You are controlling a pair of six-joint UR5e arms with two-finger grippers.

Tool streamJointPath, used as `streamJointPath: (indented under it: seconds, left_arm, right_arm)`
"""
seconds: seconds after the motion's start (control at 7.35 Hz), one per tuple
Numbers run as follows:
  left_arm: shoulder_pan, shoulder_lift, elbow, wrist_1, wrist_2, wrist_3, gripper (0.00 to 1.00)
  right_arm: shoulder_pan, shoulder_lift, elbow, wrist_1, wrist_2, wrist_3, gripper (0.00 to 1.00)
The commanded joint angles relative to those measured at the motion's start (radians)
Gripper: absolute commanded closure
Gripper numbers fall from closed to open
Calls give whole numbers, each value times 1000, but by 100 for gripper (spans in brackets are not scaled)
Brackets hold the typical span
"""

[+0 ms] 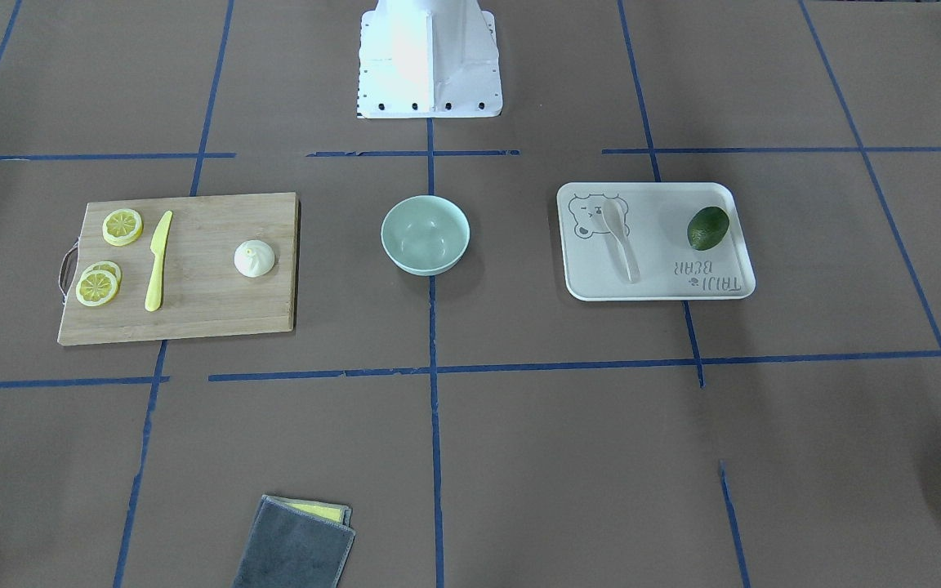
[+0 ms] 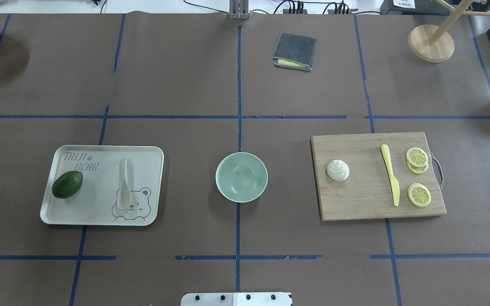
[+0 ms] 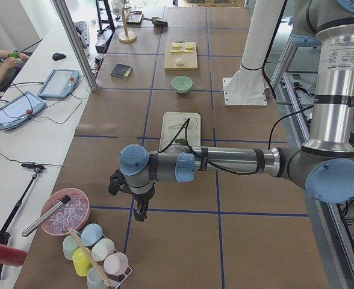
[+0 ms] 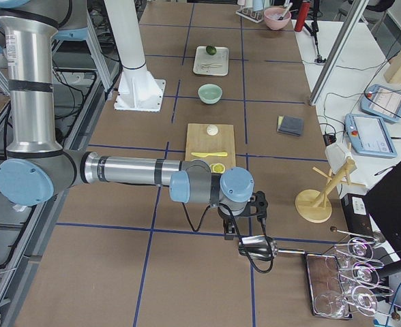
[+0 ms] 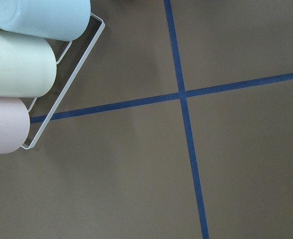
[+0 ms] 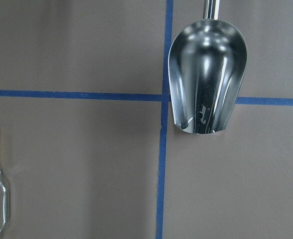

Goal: Put spoon and bun in bowl

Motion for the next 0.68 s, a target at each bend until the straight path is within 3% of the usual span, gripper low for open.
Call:
streamJointPath:
  seconds: [0.0, 0.54]
  left_arm:
    - [0, 0, 0, -2, 0, 0, 0]
    - [45, -6, -164, 1, 3, -54, 0]
  right_arm:
    - [0, 1, 0, 0, 0, 1, 0]
    - [0, 15, 18, 3, -2, 1, 0]
